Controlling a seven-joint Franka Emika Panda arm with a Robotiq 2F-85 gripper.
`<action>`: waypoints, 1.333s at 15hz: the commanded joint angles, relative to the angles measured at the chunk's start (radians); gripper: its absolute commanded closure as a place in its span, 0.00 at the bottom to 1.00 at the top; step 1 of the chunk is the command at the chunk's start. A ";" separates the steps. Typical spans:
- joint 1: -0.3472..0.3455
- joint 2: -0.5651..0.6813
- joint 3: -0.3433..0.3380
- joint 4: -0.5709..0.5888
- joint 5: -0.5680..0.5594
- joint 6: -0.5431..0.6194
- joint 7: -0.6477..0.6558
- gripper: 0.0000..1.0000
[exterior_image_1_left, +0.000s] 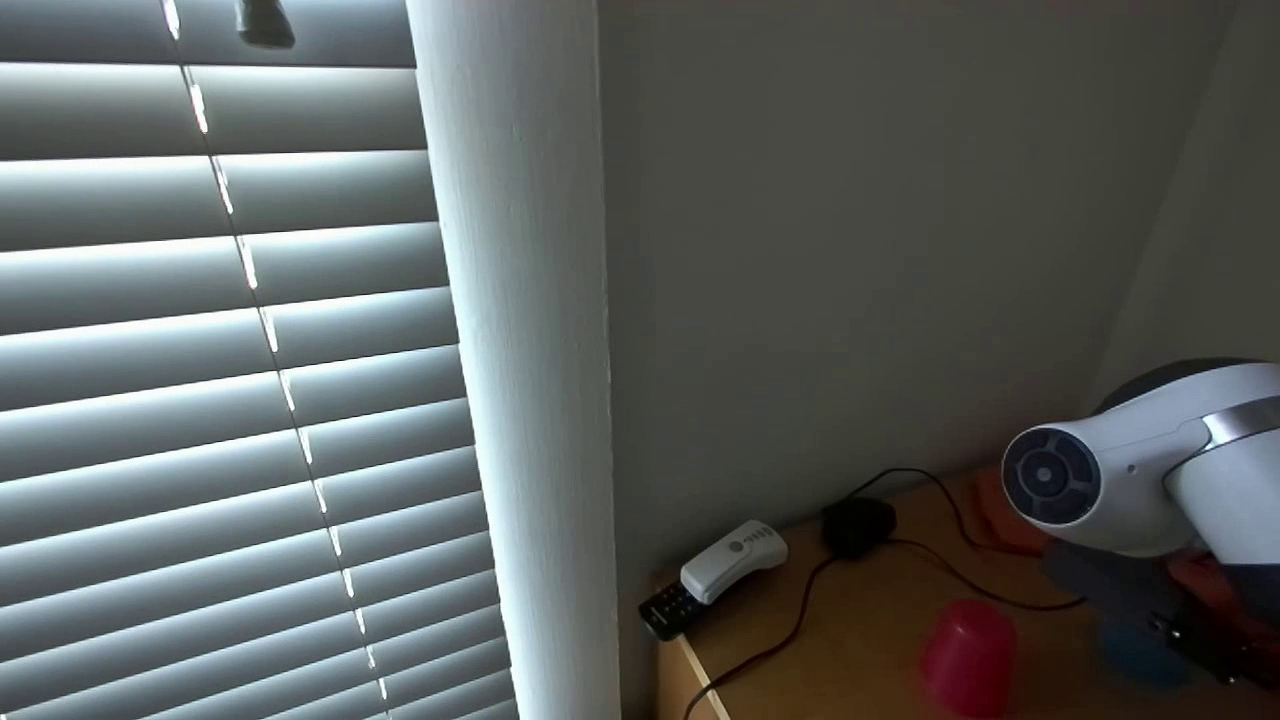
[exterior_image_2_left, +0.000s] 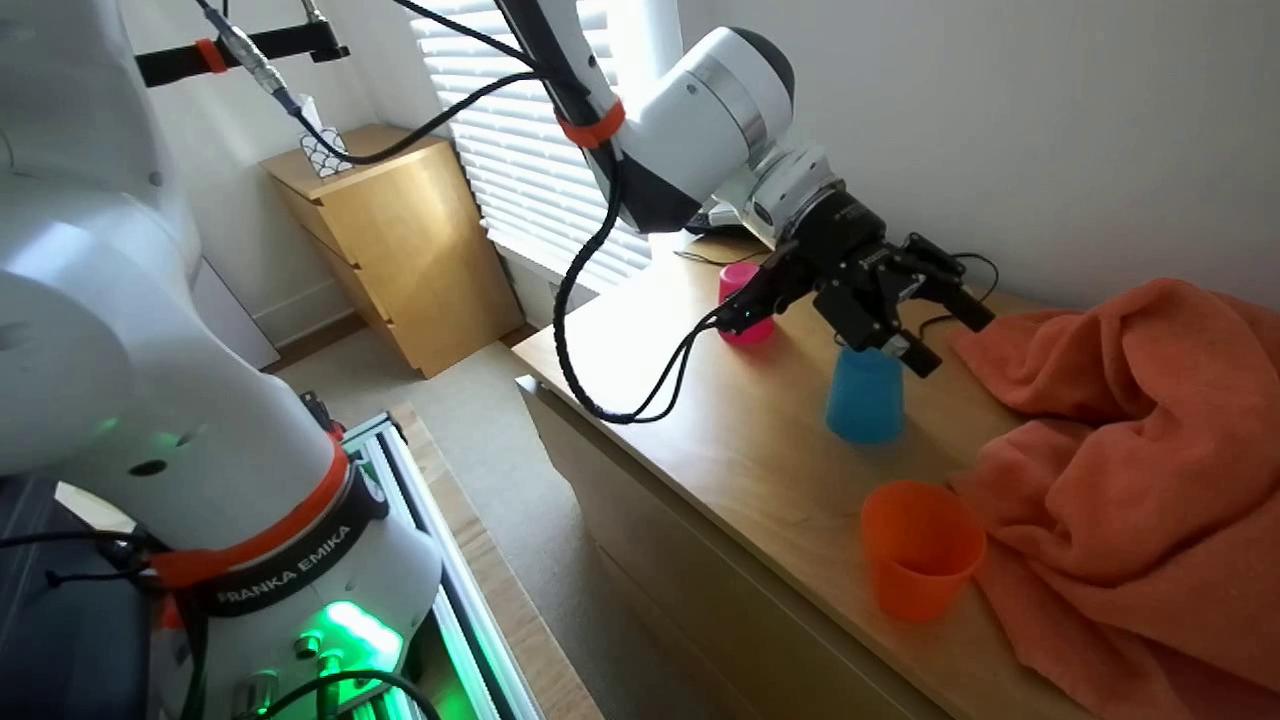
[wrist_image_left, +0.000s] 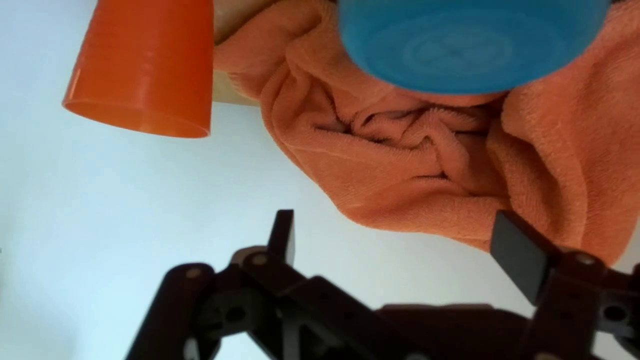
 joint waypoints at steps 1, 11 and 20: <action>0.019 0.006 -0.014 0.002 0.005 0.002 -0.002 0.00; -0.034 -0.144 -0.048 -0.054 0.117 0.170 -0.179 0.00; -0.125 -0.230 -0.180 -0.148 0.171 0.474 -0.380 0.00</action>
